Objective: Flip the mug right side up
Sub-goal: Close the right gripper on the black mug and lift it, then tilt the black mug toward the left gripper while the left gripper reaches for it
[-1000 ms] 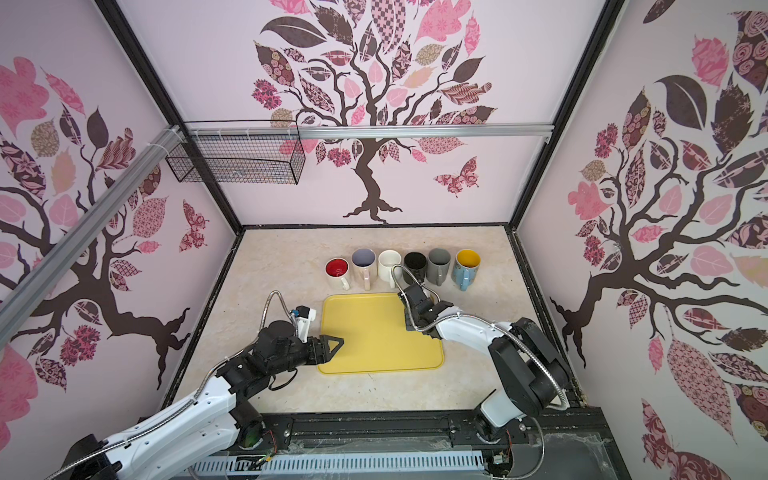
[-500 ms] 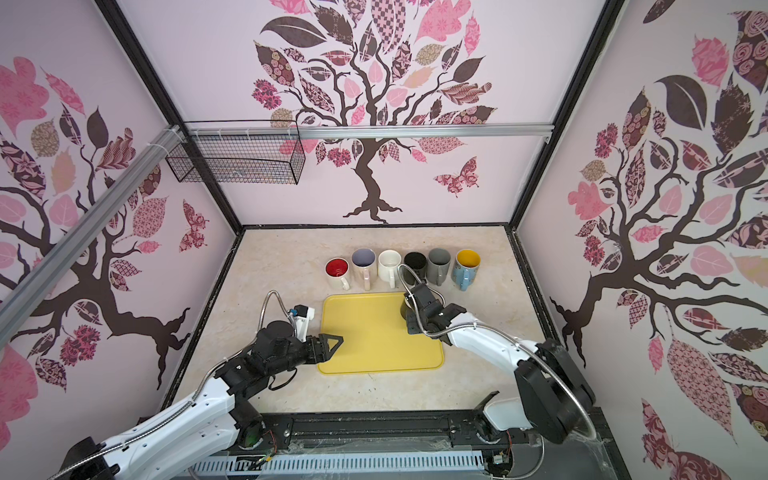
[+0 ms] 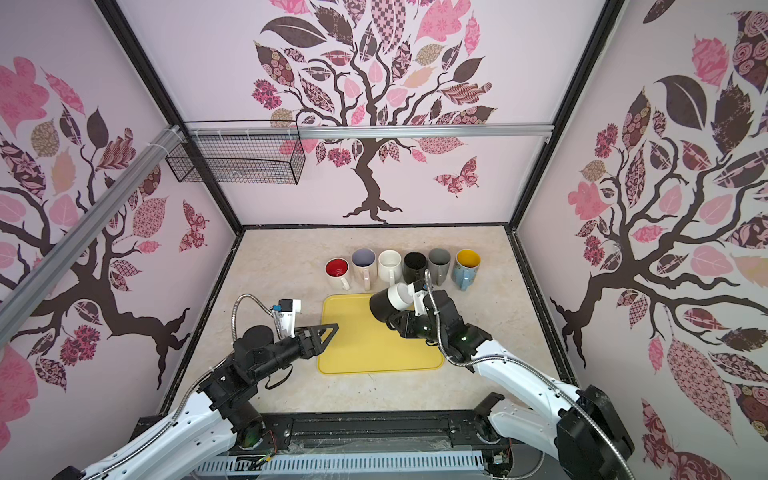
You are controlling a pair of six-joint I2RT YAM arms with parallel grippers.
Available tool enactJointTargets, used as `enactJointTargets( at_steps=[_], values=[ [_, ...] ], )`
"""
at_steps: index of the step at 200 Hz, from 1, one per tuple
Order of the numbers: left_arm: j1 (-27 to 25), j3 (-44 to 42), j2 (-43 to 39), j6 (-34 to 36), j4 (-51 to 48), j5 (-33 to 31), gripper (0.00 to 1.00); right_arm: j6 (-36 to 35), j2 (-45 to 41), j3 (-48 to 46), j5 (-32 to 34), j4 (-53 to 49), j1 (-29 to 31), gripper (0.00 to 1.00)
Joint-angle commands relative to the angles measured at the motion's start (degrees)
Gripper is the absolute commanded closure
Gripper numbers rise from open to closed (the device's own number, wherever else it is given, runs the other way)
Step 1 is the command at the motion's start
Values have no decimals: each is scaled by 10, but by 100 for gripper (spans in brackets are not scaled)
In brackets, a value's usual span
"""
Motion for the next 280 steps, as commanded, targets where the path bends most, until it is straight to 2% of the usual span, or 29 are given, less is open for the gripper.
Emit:
enactJointTargets(
  at_steps=[1, 72, 120, 169, 280],
  values=[
    [-9, -13, -6, -32, 79, 5, 26, 79, -5, 21, -96, 193, 5, 100],
    [-33, -14, 1, -75, 154, 4, 29, 153, -9, 18, -94, 316, 17, 100],
    [-35, -18, 37, -109, 229, 7, 33, 192, 20, 29, -99, 409, 32, 100],
    [-40, -9, 81, -122, 296, 21, 39, 201, 54, 41, -87, 438, 60, 100],
    [-41, -18, 99, -140, 326, 23, 50, 230, 92, 55, -89, 511, 68, 100]
  ],
)
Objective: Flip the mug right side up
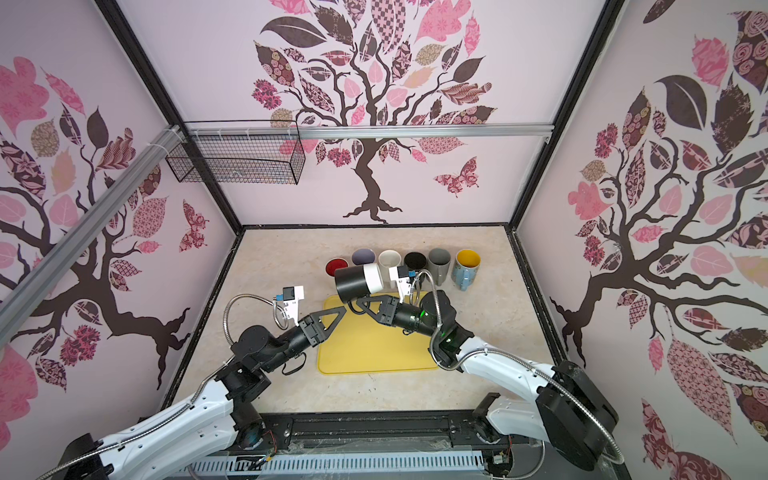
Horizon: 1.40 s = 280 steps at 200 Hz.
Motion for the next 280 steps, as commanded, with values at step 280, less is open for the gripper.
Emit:
enactJointTargets(
  at_steps=[280],
  values=[
    [-1, 18, -15, 19, 46, -51, 72, -11, 74, 22, -37, 161, 76, 100]
  ],
)
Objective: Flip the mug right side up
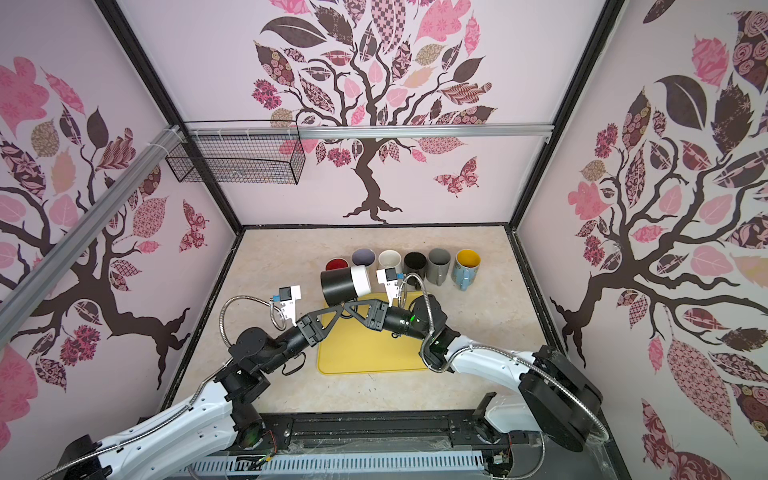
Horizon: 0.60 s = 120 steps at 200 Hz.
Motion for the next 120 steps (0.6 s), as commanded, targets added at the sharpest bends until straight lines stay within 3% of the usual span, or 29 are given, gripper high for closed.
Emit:
enactJointTargets(
  at_steps=[1, 27, 41, 90, 120],
  values=[
    [2, 21, -7, 11, 36, -28, 72, -10, 15, 18, -43, 52, 24, 100],
    [2, 21, -12, 14, 41, -41, 83, -7, 27, 19, -40, 59, 32, 100],
    [2, 24, -12, 17, 40, -40, 100, -5, 33, 17, -40, 62, 34, 100],
    [2, 17, -14, 13, 41, -30, 100, -10, 28, 13, -28, 60, 33, 100],
    [2, 10, -20, 16, 39, -30, 100, -15, 26, 22, -28, 45, 33, 87]
  ],
)
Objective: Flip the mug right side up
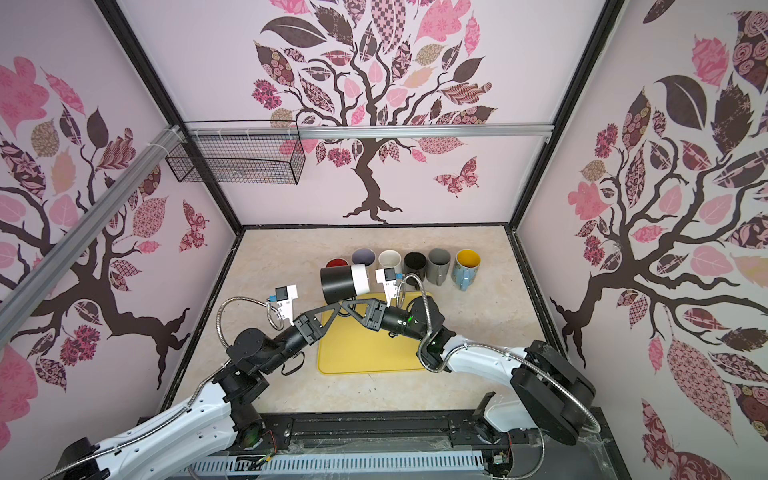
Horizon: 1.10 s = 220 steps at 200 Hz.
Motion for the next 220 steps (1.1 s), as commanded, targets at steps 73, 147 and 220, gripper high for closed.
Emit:
enactJointTargets(
  at_steps=[73, 147, 220],
  values=[
    [2, -1, -17, 43, 35, -8, 100, -5, 2, 34, -31, 2, 26, 71],
    [2, -20, -28, 44, 32, -17, 100, -28, -25, 29, 19, -19, 24, 68],
    [1, -30, -41, 42, 31, -20, 100, -26, -31, 33, 23, -20, 11, 63]
  ],
)
